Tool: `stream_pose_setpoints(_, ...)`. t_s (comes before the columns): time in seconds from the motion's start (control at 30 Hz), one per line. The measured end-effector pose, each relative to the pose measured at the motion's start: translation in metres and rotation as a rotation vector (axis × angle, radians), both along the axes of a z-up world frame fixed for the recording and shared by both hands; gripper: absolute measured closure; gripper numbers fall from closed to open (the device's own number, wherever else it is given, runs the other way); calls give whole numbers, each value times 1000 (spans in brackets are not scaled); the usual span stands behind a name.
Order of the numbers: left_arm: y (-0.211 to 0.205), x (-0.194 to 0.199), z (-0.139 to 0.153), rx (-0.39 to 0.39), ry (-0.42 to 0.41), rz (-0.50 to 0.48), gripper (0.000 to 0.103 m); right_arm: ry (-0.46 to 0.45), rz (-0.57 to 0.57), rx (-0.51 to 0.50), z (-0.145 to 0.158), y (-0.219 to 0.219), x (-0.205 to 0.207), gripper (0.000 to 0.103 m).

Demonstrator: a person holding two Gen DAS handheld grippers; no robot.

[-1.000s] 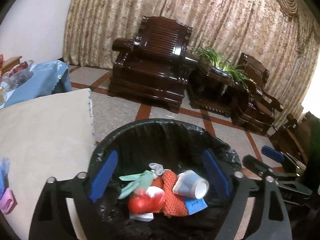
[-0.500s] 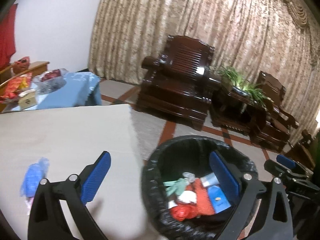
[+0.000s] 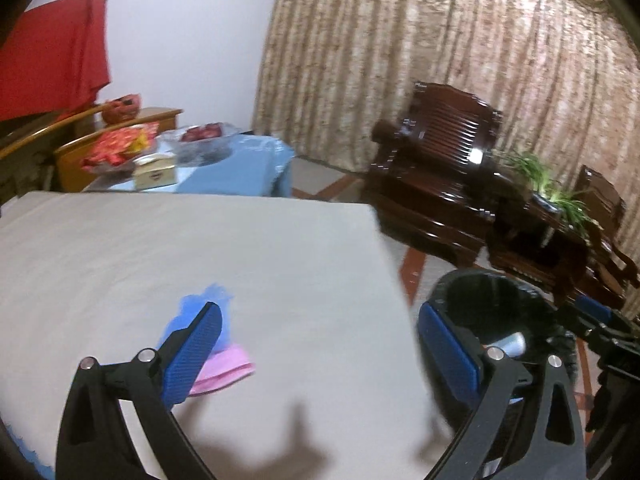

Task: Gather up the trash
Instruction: 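Move both grippers back over the blue bag and pink mask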

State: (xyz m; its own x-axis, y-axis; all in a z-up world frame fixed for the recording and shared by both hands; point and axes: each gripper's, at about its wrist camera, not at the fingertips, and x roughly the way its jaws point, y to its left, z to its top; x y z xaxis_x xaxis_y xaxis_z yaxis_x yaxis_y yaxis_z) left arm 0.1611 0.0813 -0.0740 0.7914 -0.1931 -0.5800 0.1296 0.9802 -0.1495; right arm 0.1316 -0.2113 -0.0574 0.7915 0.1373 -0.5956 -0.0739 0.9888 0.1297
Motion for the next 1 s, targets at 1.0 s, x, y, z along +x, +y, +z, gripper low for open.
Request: stream_pose_setpoints(1.0,98,50,-73,33,144,110,9,54,204,-24,-43,138,83,6)
